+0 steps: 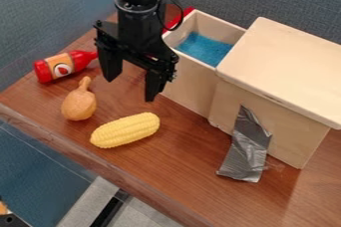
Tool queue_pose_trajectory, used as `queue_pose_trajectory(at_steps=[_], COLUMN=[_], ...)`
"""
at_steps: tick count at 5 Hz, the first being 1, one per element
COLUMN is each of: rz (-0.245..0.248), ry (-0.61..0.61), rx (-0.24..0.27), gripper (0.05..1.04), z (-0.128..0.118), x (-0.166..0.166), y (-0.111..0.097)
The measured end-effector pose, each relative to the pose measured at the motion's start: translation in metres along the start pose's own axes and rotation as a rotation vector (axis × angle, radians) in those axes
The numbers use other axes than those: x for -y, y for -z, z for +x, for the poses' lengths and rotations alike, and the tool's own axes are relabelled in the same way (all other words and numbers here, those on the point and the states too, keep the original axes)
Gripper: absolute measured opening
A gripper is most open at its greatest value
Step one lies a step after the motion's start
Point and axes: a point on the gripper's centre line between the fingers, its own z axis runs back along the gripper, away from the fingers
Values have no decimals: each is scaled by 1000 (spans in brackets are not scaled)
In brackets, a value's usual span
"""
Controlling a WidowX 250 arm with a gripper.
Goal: Close the drawer
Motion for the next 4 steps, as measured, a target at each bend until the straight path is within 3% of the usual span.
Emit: queue_pose_trajectory(at_steps=[1, 4], rz=[0, 33], ry=[2, -192], rx=[-26, -10], gripper=[1001, 1001], z=[-2, 29], x=[0, -89], y=[6, 17])
